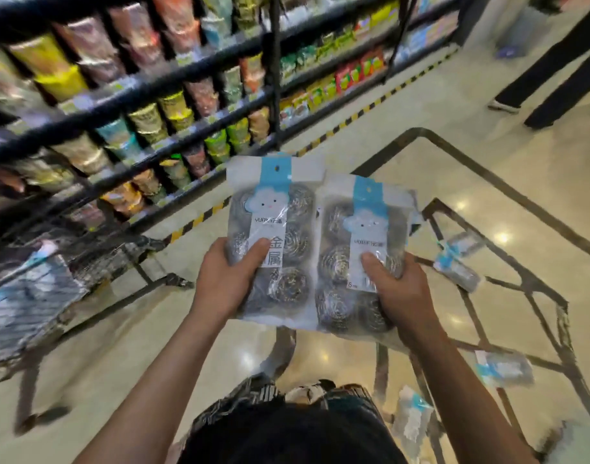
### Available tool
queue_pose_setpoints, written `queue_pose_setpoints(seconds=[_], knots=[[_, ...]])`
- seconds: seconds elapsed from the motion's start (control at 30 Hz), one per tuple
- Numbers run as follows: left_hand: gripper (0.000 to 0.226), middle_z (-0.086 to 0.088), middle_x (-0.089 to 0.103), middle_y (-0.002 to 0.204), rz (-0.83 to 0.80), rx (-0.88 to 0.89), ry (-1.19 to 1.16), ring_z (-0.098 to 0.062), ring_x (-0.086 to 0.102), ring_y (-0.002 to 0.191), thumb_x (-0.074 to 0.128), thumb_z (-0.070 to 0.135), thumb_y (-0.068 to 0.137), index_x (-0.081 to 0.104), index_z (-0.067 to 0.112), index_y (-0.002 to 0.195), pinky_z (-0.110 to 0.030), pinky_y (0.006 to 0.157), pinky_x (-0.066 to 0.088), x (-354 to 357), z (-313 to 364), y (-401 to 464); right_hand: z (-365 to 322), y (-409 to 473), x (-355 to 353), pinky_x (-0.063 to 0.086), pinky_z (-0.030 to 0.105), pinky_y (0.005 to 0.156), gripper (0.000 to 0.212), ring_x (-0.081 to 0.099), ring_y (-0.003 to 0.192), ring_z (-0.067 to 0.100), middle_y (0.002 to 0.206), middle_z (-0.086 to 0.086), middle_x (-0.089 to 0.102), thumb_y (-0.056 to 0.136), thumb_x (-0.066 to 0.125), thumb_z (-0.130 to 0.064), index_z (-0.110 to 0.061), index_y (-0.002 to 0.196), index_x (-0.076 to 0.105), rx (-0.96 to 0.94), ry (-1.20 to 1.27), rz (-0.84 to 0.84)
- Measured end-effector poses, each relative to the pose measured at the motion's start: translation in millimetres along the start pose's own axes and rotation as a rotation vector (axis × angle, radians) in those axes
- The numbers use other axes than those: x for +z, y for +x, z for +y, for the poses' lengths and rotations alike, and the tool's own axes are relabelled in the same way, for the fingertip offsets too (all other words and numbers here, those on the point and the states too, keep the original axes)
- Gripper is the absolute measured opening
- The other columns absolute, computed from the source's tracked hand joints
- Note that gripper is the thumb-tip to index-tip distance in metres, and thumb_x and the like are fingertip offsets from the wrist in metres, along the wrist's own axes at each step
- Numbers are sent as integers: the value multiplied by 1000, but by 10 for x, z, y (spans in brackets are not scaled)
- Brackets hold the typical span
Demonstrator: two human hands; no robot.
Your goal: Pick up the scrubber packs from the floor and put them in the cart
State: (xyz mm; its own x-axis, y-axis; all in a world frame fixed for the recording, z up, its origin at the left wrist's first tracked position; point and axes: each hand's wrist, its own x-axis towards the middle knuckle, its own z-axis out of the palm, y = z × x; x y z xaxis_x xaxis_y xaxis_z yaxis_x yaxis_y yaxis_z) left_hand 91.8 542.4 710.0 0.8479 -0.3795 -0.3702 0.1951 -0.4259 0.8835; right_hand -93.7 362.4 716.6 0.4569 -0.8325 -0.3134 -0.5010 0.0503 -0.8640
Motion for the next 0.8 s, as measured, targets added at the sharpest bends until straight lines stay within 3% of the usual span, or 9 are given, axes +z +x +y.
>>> queue_pose_setpoints(seconds=[0.07, 0.17, 0.23, 0.3, 0.37, 0.6, 0.7, 0.73, 0.8], knots=[[41, 9, 75, 98, 106, -37, -25, -17, 74, 94, 79, 59, 79, 64, 27, 100, -38, 84, 58, -571, -250, -104, -121, -155, 440, 60, 48, 90, 65, 74, 97, 15, 107, -6, 77, 73, 71, -71, -23, 117, 69, -16, -7, -90], [63, 6, 78, 102, 247, -108, -83, -18, 76, 92, 75, 71, 67, 68, 25, 109, -43, 90, 59, -1426, -696, -309, -303, -472, 1172, 57, 27, 75, 44, 73, 95, 11, 104, -9, 76, 87, 73, -53, -21, 117, 68, -73, -29, -251], [56, 6, 78, 102, 325, -137, -138, -17, 75, 92, 77, 67, 72, 69, 25, 109, -42, 90, 59, -1944, -986, -474, -424, -726, 1666, 48, 21, 66, 34, 69, 95, 12, 102, -13, 70, 93, 71, -41, -16, 113, 62, -105, -40, -355], [37, 9, 77, 99, 409, -149, -176, -14, 74, 92, 78, 53, 83, 69, 25, 105, -31, 81, 57, -2415, -1237, -649, -521, -1025, 2169, 43, 24, 79, 35, 60, 94, 9, 111, -7, 66, 93, 72, -38, -18, 118, 56, -135, -61, -446], [30, 13, 74, 94, 488, -162, -188, -7, 71, 88, 78, 47, 86, 69, 24, 103, -21, 70, 51, -2814, -1470, -804, -558, -1302, 2637, 39, 26, 89, 55, 54, 105, 10, 127, -2, 59, 93, 72, -38, -12, 138, 53, -142, -67, -536], [28, 9, 79, 94, 598, -248, -278, -8, 76, 89, 79, 46, 86, 72, 23, 102, -38, 85, 59, -3698, -2078, -980, -545, -1840, 3704, 37, 30, 97, 84, 53, 128, 23, 144, 7, 53, 90, 73, -50, -8, 154, 39, -137, -180, -664], [27, 6, 79, 96, 625, -284, -296, -14, 76, 89, 77, 46, 88, 71, 23, 100, -45, 89, 60, -3943, -2171, -806, -602, -1802, 4081, 41, 41, 111, 110, 48, 140, 27, 156, 6, 47, 71, 72, -76, -13, 155, 39, -158, -219, -686], [22, 6, 78, 94, 637, -290, -308, -14, 75, 88, 77, 44, 89, 69, 24, 96, -45, 88, 60, -4027, -2201, -718, -663, -1787, 4218, 40, 40, 112, 109, 46, 141, 27, 157, 5, 46, 72, 72, -74, -12, 155, 38, -145, -219, -689], [16, 12, 74, 87, 670, -308, -316, -10, 73, 84, 76, 40, 90, 66, 27, 87, -41, 86, 60, -4206, -2216, -504, -789, -1711, 4534, 39, 30, 101, 83, 52, 133, 24, 142, 1, 54, 88, 72, -54, -8, 150, 41, -89, -214, -694]])
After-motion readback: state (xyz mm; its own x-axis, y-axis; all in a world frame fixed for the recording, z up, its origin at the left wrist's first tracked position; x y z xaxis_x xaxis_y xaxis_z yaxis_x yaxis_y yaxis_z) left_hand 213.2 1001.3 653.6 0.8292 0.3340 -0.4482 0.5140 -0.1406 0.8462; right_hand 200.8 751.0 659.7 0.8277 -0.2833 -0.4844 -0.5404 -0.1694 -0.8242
